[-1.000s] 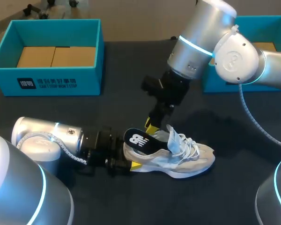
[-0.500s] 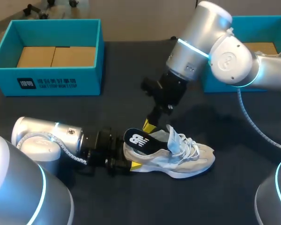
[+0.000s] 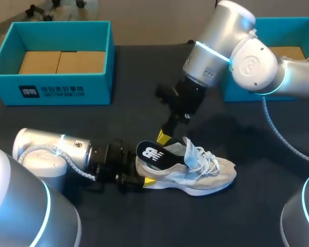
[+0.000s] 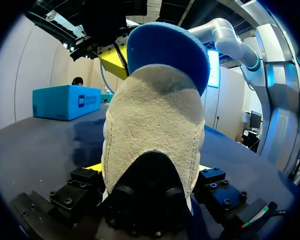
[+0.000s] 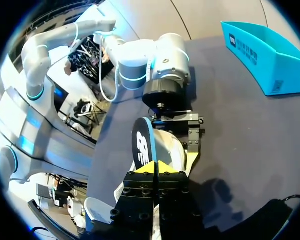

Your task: Take the shoe out of the shoebox, open the shoe tongue, remove and reinsert the insole, then place the shoe into the shoebox

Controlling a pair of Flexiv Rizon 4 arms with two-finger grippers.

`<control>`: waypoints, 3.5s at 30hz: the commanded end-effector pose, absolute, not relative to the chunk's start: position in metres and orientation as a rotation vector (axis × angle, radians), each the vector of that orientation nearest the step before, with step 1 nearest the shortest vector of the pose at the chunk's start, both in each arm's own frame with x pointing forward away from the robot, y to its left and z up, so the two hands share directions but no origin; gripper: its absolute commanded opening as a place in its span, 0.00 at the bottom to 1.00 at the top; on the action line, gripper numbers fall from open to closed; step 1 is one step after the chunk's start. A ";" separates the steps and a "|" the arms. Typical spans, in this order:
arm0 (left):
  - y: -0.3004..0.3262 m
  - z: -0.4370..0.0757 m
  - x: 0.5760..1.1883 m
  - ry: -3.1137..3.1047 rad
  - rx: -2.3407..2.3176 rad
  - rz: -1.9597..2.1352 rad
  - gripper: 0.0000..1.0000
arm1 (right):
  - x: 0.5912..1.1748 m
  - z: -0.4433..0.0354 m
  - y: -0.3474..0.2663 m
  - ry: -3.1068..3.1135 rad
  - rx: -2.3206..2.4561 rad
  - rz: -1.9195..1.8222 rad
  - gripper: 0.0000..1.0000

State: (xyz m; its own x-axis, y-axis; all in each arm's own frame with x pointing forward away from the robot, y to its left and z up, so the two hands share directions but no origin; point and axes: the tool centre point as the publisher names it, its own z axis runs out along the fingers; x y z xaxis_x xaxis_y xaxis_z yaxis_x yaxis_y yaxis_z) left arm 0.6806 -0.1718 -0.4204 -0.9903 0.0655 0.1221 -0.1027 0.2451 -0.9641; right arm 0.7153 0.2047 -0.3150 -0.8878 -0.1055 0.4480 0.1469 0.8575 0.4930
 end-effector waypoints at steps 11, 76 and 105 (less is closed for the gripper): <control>-0.172 -0.422 0.681 -2.371 0.037 1.845 0.00 | 0.704 -0.299 0.199 -2.595 -0.033 -0.741 0.00; -0.172 -0.422 0.681 -2.371 0.037 1.845 0.00 | 0.695 -0.330 0.219 -2.286 0.061 -0.710 0.23; -0.172 -0.422 0.681 -2.371 0.037 1.845 0.00 | 0.694 -0.328 0.221 -2.278 0.087 -0.726 0.00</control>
State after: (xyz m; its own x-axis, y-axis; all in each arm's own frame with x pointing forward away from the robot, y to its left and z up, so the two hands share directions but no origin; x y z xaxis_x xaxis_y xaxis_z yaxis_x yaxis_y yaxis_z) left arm 0.6806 -0.1718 -0.4204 -0.9903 0.0655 0.1222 -0.1027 0.2451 -0.9641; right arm 0.6971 0.2219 -0.3333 -0.7168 -0.2719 0.6421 0.1488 0.8400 0.5218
